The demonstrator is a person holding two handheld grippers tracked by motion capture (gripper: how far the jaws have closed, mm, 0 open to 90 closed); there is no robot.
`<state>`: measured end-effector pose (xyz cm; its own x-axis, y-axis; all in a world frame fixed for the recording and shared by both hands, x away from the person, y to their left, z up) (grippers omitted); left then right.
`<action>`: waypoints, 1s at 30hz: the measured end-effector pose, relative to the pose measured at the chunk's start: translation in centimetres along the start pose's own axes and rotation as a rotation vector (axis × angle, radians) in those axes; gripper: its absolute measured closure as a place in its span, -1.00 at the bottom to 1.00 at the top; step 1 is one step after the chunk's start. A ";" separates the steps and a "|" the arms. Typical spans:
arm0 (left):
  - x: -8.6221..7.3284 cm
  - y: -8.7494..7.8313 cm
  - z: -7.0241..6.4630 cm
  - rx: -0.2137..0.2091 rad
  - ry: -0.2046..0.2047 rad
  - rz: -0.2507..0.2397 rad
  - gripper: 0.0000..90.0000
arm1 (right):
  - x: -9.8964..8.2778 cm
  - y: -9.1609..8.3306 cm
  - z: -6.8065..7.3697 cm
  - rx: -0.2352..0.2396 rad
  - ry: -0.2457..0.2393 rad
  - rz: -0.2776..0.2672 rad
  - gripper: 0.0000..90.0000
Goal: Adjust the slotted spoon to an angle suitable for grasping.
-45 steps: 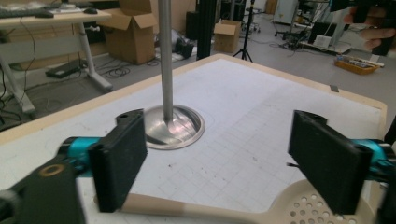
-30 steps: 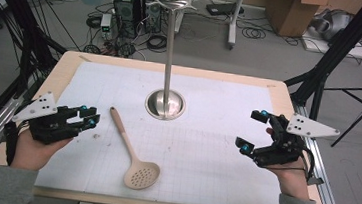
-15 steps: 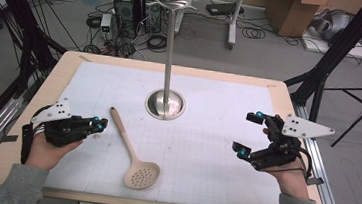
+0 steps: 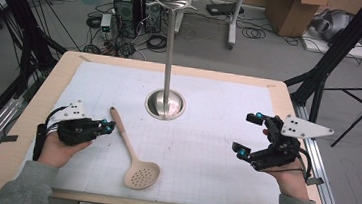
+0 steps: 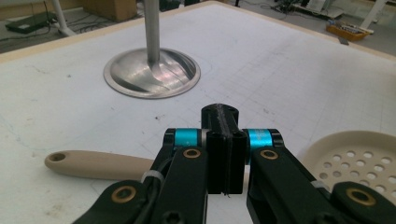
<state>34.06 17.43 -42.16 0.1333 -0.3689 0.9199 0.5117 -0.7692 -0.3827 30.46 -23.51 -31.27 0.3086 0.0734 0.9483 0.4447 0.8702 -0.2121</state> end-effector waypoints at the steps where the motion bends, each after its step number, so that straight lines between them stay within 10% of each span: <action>1: -0.1 0.3 -0.1 0.000 0.002 0.008 0.99 | -0.1 -0.1 0.0 -0.001 0.007 0.003 -1.00; 30: -3.3 3.7 -0.6 -0.021 0.020 0.180 0.99 | -0.7 -1.7 -0.3 -0.034 0.029 -0.009 -1.00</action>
Point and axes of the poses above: each handheld gripper's, and its own axes: y roughly forward along the jaws, x roughly out of its top, z roughly to its left, the point moved 7 cm from there along y, roughly forward along the jaws, and after that the axes turned 12 degrees about y, right-handed, at the moved point
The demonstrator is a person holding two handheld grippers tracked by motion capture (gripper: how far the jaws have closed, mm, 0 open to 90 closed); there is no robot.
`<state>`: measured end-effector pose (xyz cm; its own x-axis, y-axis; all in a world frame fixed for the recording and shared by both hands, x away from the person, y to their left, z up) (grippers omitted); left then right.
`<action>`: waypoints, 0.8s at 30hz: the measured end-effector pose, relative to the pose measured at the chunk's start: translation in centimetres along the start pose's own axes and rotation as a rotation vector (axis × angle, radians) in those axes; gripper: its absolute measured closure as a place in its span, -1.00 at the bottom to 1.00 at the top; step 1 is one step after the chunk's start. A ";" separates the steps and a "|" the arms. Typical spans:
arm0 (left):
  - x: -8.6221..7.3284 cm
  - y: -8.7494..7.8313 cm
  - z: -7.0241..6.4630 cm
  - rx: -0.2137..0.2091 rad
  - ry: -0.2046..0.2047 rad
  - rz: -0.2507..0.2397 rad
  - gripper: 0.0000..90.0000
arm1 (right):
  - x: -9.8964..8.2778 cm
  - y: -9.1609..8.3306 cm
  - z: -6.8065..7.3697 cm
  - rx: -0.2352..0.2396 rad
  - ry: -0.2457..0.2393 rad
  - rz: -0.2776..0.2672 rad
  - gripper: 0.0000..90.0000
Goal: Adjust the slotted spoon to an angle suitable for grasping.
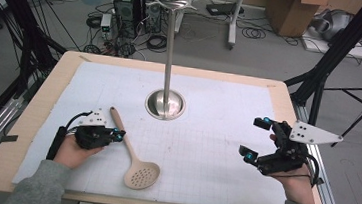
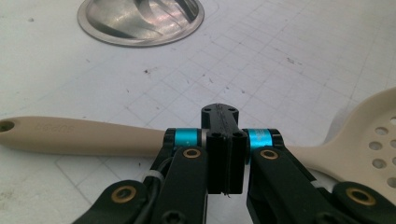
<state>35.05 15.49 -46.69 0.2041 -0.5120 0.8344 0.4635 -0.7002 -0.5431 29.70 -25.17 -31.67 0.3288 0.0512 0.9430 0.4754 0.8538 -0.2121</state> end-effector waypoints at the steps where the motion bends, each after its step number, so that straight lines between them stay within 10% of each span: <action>1: -0.1 0.0 0.0 0.002 -0.002 0.008 0.99 | -0.1 0.0 0.0 -0.002 0.006 0.003 -1.00; 24: -0.9 2.3 -0.1 0.028 0.012 0.023 0.99 | -0.1 -0.1 0.4 0.004 -0.020 0.001 -1.00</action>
Point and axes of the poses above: each handheld gripper's, and its own axes: y roughly forward along the jaws, x roughly out of its top, z roughly to its left, the point moved 7 cm from there along y, roughly forward along the jaws, and after that the axes turned 12 degrees about y, right-handed, at the moved point
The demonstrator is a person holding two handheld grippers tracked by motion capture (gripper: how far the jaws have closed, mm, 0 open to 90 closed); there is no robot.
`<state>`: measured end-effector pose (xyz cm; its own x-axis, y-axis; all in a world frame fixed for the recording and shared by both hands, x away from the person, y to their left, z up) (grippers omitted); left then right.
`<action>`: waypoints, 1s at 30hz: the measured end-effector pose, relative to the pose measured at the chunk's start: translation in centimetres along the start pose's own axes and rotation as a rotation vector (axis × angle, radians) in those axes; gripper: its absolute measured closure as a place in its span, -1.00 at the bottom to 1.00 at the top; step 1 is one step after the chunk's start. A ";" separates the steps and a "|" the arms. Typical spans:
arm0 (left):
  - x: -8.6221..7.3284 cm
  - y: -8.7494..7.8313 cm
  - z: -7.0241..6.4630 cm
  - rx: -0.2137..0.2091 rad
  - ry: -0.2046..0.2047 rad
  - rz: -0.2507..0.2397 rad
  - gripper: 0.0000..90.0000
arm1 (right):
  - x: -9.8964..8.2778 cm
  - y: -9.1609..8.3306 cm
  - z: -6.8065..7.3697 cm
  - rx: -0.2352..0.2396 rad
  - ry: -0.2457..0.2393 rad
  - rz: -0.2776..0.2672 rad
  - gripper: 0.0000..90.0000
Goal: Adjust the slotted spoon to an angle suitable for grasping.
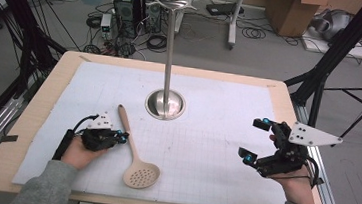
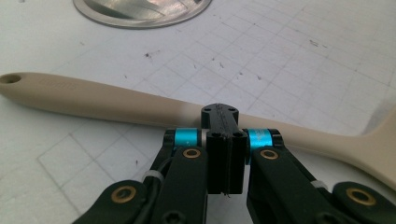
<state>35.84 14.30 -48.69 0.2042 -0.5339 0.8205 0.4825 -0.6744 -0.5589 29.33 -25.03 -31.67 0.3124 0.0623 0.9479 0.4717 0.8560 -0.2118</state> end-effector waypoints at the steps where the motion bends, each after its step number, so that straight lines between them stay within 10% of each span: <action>1: 0.1 0.1 0.0 -0.001 0.002 0.001 0.99 | 0.0 -0.1 0.0 -0.003 0.001 -0.004 -1.00; 20: 1.1 1.3 -0.3 -0.004 0.011 0.003 0.99 | -0.5 -1.2 -0.1 -0.021 0.003 0.006 -1.00; 30: 3.6 0.5 -2.2 -0.072 0.014 -0.099 0.99 | -0.4 -1.3 -0.1 -0.029 0.007 -0.005 -0.99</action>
Point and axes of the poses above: each handheld gripper's, and its own axes: y roughly forward along the jaws, x roughly out of its top, z roughly to its left, the point moved 7 cm from there along y, roughly forward along the jaws, and after that the axes turned 12 degrees about y, right-handed, at the moved point
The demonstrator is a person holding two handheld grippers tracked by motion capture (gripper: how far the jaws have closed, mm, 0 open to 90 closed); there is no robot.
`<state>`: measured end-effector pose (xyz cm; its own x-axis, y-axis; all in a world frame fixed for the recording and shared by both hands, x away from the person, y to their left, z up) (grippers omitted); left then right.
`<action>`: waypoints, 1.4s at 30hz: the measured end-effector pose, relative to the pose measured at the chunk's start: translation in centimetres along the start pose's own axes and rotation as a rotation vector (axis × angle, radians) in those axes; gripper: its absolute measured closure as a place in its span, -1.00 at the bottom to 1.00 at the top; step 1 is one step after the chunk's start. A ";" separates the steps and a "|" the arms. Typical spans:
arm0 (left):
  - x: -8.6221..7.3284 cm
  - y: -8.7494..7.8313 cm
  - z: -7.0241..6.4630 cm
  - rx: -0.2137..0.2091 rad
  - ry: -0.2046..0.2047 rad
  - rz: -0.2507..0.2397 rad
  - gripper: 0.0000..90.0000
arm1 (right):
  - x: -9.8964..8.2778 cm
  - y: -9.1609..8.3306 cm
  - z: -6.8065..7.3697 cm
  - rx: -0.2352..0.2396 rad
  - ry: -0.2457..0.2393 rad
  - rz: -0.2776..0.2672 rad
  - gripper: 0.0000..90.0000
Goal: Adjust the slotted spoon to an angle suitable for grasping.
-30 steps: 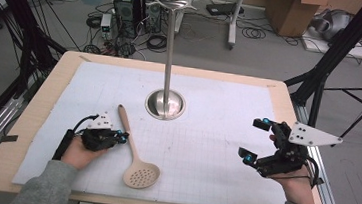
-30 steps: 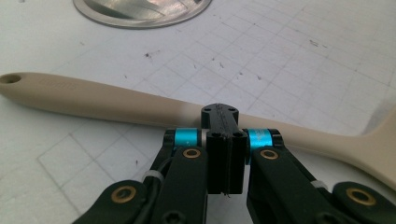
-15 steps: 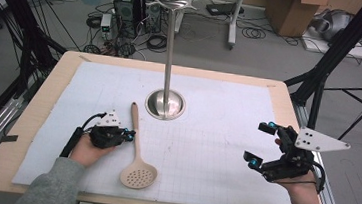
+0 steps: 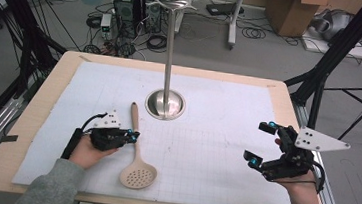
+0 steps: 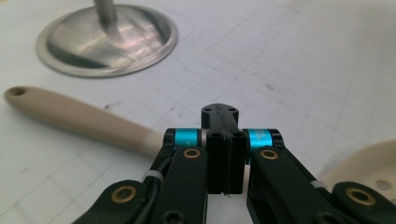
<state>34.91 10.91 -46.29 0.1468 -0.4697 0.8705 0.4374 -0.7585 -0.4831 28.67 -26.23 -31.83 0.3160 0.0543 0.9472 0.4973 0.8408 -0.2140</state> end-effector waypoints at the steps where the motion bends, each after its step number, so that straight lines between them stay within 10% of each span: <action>1: 0.1 0.1 -0.3 -0.014 0.006 -0.010 0.99 | 0.0 0.0 0.0 0.000 0.000 0.000 -0.99; 18: -1.4 2.4 -2.4 -0.098 0.099 0.133 0.99 | 0.0 -0.2 -0.3 -0.008 0.009 -0.013 -0.99; 42: -3.8 -2.0 -1.6 -0.110 0.065 0.134 1.00 | 0.2 1.4 -0.3 0.021 0.008 0.000 -0.99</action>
<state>32.12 13.47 -48.81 0.1379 -0.5950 0.7918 0.3176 -0.7306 -0.6044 29.70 -25.21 -32.06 0.3228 0.0500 0.9451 0.4800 0.8520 -0.2091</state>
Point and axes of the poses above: each handheld gripper's, and its own axes: y roughly forward along the jaws, x roughly out of its top, z roughly to its left, the point moved 7 cm from there along y, roughly forward along the jaws, and after that the axes turned 12 degrees about y, right-handed, at the moved point
